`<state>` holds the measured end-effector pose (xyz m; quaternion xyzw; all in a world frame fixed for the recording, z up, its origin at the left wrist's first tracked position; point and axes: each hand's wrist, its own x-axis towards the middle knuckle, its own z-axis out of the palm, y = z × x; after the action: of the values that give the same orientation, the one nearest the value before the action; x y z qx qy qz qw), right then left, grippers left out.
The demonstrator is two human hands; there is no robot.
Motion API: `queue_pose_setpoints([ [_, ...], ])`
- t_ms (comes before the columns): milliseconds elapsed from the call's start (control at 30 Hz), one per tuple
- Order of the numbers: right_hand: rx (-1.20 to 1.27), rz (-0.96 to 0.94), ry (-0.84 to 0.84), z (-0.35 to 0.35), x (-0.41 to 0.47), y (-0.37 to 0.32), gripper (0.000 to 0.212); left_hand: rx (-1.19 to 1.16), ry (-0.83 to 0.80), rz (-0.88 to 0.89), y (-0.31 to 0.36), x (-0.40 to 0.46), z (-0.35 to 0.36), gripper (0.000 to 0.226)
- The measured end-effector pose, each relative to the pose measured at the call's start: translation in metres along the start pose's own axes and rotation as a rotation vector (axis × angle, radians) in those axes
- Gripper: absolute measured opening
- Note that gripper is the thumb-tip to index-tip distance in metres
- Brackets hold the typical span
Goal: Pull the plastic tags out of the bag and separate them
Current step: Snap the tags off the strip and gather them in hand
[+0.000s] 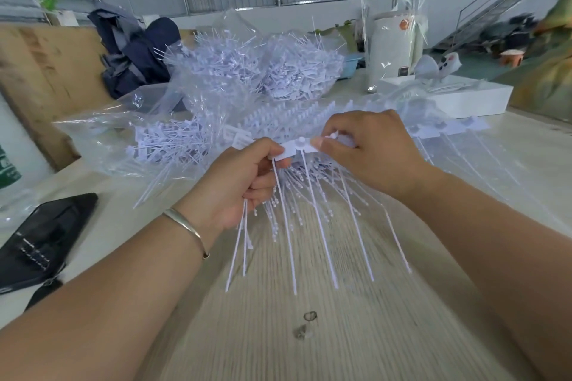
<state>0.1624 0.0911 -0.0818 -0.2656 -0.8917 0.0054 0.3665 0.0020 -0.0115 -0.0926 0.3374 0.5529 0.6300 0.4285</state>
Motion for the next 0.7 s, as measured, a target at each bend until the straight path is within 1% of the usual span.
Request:
queue_pose_setpoints([
  [67, 0.228, 0.097, -0.057, -0.001, 0.000, 0.005, 0.024, 0.036, -0.045, 0.034, -0.001, -0.001, -0.001, 0.014],
  [133, 0.462, 0.146, -0.115, -0.001, 0.000, 0.007, 0.019, 0.067, -0.083, 0.064, -0.002, -0.002, -0.001, 0.014],
  [233, 0.701, 0.160, -0.163, -0.004, 0.000, 0.008, 0.012, 0.085, -0.120, 0.068, -0.002, -0.003, -0.003, 0.014],
  [300, 0.819, 0.189, -0.180, -0.006, 0.000, 0.009, 0.013, 0.078, -0.125, 0.065, -0.001, -0.003, -0.003, 0.013],
  [400, 0.875, 0.236, -0.217, -0.008, 0.000, 0.010, 0.011, 0.118, -0.152, 0.090, 0.002, -0.005, -0.002, 0.016],
  [500, 0.933, 0.278, -0.256, -0.011, 0.001, 0.009, 0.007, 0.194, -0.217, 0.122, 0.007, -0.008, -0.002, 0.019],
  [600, 0.925, 0.292, -0.284, -0.012, 0.002, 0.006, 0.014, 0.218, -0.301, 0.107, 0.015, -0.013, -0.001, 0.019],
  [633, 0.906, 0.285, -0.292, -0.012, 0.001, 0.004, 0.016, 0.251, -0.318, 0.094, 0.017, -0.014, -0.001, 0.020],
  [700, 0.865, 0.260, -0.291, -0.015, 0.001, 0.001, 0.016, 0.439, -0.292, 0.079, 0.018, -0.016, -0.003, 0.022],
])
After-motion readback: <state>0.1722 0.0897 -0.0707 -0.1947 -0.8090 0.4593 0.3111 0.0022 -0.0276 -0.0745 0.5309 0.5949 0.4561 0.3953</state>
